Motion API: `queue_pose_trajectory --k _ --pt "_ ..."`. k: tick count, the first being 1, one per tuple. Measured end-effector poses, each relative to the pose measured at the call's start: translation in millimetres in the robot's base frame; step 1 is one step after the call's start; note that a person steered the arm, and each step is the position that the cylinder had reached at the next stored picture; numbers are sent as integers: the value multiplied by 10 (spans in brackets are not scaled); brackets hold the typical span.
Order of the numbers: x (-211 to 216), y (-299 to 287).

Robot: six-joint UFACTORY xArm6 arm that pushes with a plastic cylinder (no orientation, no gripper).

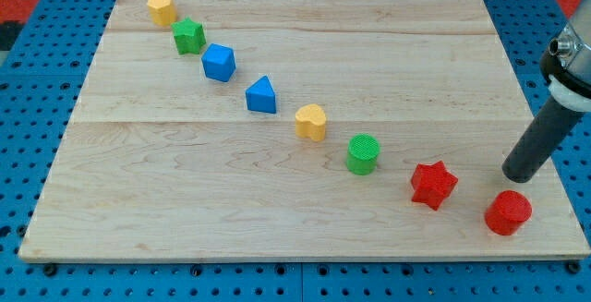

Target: Place the red circle towards the bottom right corner

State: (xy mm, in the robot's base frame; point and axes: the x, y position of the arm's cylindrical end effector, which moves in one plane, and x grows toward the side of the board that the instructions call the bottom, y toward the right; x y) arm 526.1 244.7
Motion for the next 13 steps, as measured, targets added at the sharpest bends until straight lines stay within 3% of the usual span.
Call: queue_pose_trajectory --k 13 --pt "164 -111"
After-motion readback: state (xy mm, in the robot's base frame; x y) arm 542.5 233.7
